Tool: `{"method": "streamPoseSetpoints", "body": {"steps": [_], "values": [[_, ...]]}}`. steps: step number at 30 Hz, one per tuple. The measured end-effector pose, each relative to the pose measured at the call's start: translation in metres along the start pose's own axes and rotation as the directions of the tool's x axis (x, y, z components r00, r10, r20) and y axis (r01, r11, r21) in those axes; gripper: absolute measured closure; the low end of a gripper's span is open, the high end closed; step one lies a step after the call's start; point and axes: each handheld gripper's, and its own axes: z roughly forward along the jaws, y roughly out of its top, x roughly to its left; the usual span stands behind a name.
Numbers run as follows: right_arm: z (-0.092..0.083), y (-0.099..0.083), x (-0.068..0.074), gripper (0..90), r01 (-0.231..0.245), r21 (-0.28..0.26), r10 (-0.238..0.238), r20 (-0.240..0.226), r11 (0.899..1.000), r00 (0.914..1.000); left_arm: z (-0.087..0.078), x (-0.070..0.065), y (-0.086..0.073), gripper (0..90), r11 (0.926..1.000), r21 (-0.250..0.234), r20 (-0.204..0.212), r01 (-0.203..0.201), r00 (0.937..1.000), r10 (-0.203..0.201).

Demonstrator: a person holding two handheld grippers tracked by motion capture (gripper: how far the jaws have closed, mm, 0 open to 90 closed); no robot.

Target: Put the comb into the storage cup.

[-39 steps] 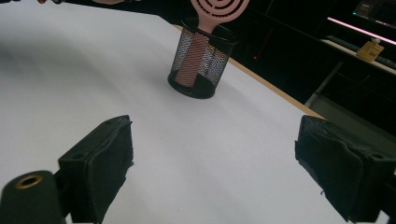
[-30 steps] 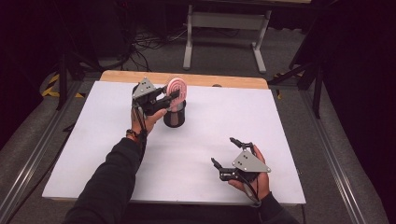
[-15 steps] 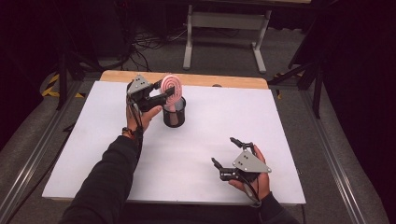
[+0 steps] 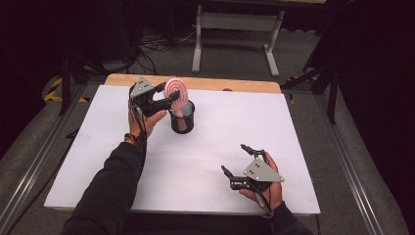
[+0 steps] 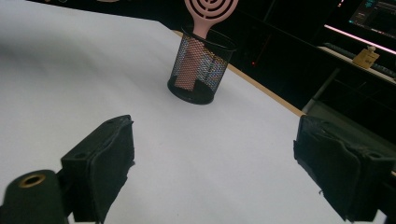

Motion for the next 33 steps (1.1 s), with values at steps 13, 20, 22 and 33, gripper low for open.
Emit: {"method": "streamPoseSetpoints", "body": {"steps": [13, 20, 22, 33], "values": [[0.0, -0.001, 0.0, 12.5, -0.001, 0.007, 0.001, -0.003, 1.0, 1.0, -0.004, 0.002, 0.001, 39.2, 1.0, -0.007, 0.005, 0.005, 1.0, -0.005], [0.001, -0.002, 0.0, 12.5, -0.002, 0.009, 0.002, -0.004, 1.0, 1.0, -0.008, 0.004, -0.002, 38.8, 1.0, 0.008, 0.009, 0.001, 1.0, -0.001], [0.001, -0.002, 0.0, 12.5, -0.002, 0.009, 0.002, -0.004, 1.0, 1.0, -0.009, 0.005, -0.002, 38.8, 0.9999, 0.011, 0.006, -0.007, 1.0, 0.007], [0.001, -0.001, 0.0, 12.5, 0.001, 0.009, -0.001, -0.003, 1.0, 1.0, -0.019, 0.008, 0.005, 37.8, 0.9992, 0.013, -0.018, -0.037, 0.9991, 0.037]]}}
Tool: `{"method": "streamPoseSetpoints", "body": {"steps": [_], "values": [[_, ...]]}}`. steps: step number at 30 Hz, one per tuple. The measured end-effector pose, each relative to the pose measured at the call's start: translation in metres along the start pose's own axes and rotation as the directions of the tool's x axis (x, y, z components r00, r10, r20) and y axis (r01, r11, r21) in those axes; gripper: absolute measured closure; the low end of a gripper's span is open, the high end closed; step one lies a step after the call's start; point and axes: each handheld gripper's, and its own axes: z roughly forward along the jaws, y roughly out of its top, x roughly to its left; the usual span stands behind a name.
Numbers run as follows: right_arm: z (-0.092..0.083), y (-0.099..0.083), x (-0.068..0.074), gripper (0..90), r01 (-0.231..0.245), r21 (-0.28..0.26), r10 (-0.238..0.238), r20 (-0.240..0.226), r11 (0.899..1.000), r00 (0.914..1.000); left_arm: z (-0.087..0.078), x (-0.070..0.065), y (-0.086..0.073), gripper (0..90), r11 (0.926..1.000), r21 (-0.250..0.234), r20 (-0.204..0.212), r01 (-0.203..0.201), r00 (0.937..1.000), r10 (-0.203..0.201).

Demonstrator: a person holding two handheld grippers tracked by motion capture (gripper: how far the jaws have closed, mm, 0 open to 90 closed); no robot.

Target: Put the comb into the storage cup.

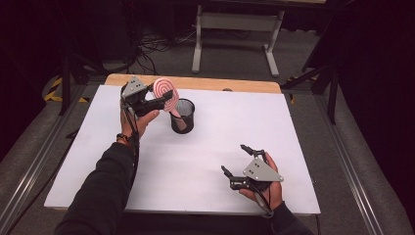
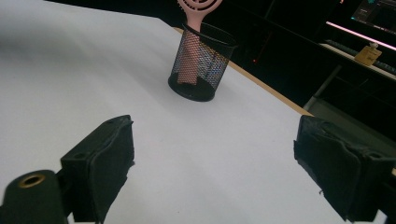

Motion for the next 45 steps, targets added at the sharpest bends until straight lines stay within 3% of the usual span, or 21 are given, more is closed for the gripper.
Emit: {"method": "streamPoseSetpoints", "body": {"steps": [9, 20, 28, 35, 45], "values": [[0.001, 0.0, 0.0, 12.5, 0.0, 0.005, 0.0, -0.002, 1.0, 1.0, -0.004, -0.002, 0.009, 35.4, 0.9975, -0.003, -0.022, -0.07, 0.9973, 0.07], [-0.001, 0.0, -0.002, 12.6, -0.026, -0.006, 0.026, -0.008, 1.0, 0.9996, -0.005, -0.006, 0.02, 24.9, 0.9944, -0.018, -0.024, -0.104, 0.9943, 0.104], [-0.002, 0.002, -0.001, 13.1, -0.01, -0.011, 0.01, 0.015, 1.0, 0.9998, -0.01, -0.006, 0.024, 16.1, 0.9919, -0.002, -0.064, -0.127, 0.9899, 0.126], [-0.001, 0.001, -0.001, 12.9, -0.013, -0.005, 0.013, 0.01, 1.0, 0.9999, -0.016, -0.008, 0.029, 12.9, 0.9875, -0.005, -0.048, -0.158, 0.9864, 0.157], [0.0, 0.001, -0.001, 12.8, -0.01, -0.003, 0.01, 0.009, 1.0, 0.9999, -0.018, -0.01, 0.03, 12.6, 0.9854, -0.002, -0.031, -0.17, 0.985, 0.17]]}}
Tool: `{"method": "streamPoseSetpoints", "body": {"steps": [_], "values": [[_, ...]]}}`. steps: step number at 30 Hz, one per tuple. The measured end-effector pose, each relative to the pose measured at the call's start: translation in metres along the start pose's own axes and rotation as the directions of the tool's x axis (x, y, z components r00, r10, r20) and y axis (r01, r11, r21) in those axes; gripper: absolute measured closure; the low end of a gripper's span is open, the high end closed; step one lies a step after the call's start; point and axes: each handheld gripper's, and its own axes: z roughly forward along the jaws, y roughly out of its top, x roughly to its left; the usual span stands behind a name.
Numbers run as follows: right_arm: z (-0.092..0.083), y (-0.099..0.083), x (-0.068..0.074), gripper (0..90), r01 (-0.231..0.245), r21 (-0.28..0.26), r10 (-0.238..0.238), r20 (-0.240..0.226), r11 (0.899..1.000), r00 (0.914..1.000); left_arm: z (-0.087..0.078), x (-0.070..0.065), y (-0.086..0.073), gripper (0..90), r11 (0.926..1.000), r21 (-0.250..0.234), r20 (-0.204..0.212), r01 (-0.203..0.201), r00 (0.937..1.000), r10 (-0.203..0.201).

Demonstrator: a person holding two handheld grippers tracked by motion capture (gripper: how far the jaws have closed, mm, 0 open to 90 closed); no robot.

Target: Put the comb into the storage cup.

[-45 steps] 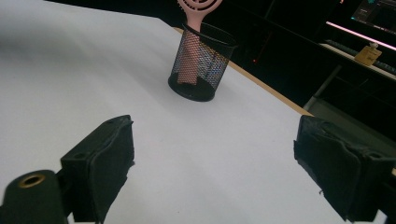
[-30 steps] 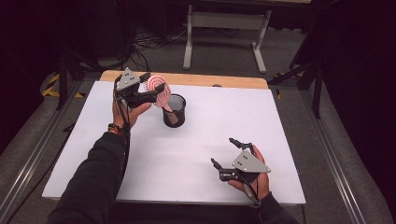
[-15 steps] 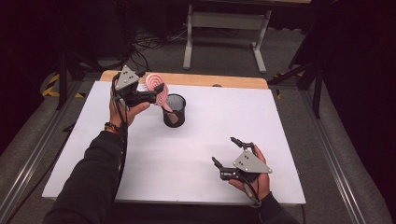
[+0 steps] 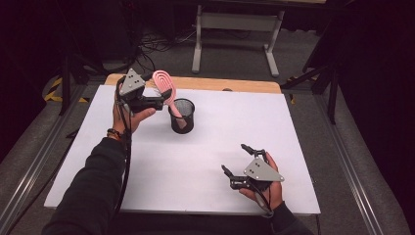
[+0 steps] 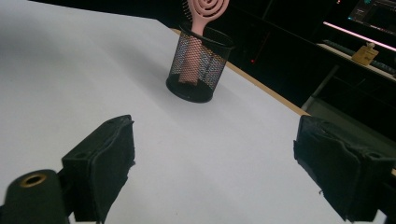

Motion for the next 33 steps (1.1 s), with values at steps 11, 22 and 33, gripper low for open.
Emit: {"method": "streamPoseSetpoints", "body": {"steps": [11, 22, 33], "values": [[-0.001, 0.001, 0.0, 12.8, 0.001, -0.006, -0.001, 0.004, 1.0, 1.0, -0.007, -0.005, 0.003, 12.1, 0.9996, -0.004, 0.013, -0.028, 0.9995, 0.028], [-0.001, 0.001, 0.001, 12.6, 0.008, -0.005, -0.008, 0.006, 1.0, 0.9999, -0.016, -0.008, 0.003, 12.3, 0.9991, -0.007, 0.025, -0.042, 0.9988, 0.042], [-0.001, 0.001, 0.001, 12.6, 0.013, -0.01, -0.013, 0.009, 1.0, 0.9999, -0.025, -0.013, 0.005, 13.7, 0.9978, -0.029, 0.034, -0.06, 0.9976, 0.061]]}}
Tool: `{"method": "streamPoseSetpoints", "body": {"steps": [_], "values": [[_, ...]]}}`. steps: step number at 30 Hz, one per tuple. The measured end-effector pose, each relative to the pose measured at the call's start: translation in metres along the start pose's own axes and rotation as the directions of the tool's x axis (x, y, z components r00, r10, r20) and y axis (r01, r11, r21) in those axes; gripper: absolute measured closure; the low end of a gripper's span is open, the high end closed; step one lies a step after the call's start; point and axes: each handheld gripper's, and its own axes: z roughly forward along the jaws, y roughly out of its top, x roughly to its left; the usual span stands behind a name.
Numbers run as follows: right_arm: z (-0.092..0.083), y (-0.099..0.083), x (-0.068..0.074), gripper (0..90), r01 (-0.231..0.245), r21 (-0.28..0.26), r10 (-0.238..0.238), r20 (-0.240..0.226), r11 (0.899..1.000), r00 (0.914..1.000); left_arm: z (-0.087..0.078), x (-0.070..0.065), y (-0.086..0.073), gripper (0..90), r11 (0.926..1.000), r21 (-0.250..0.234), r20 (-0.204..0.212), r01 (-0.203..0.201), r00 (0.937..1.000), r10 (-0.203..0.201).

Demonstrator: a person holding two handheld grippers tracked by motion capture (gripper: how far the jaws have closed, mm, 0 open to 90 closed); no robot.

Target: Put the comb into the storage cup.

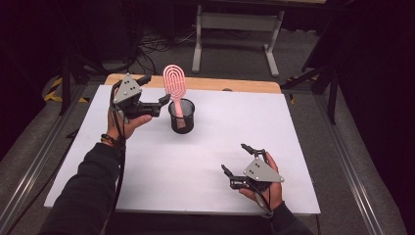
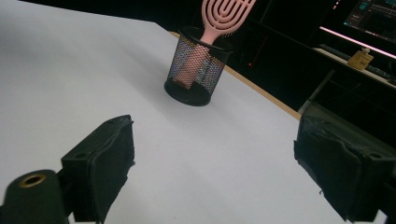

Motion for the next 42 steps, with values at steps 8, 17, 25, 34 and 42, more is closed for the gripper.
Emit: {"method": "streamPoseSetpoints", "body": {"steps": [8, 17, 25, 34, 42], "values": [[0.0, 0.0, 0.0, 12.5, 0.002, -0.002, -0.002, 0.001, 1.0, 1.0, -0.008, -0.006, -0.002, 13.3, 0.9998, -0.009, 0.027, -0.017, 0.9995, 0.017], [0.0, 0.0, 0.0, 12.4, 0.002, -0.001, -0.002, 0.001, 1.0, 1.0, -0.016, -0.012, -0.004, 13.3, 0.9993, -0.009, 0.037, -0.036, 0.9986, 0.036], [0.0, -0.001, -0.001, 12.4, -0.002, 0.004, 0.002, 0.001, 1.0, 1.0, -0.021, -0.013, -0.005, 13.2, 0.9989, -0.007, 0.044, -0.047, 0.9979, 0.047], [0.0, -0.001, -0.001, 12.4, -0.003, 0.002, 0.003, 0.003, 1.0, 1.0, -0.026, -0.013, -0.007, 12.6, 0.9989, -0.014, 0.047, -0.044, 0.9979, 0.045], [0.0, -0.001, 0.0, 12.3, -0.001, 0.0, 0.001, 0.003, 1.0, 1.0, -0.03, -0.014, -0.008, 12.5, 0.9987, -0.008, 0.049, -0.049, 0.9975, 0.05]]}}
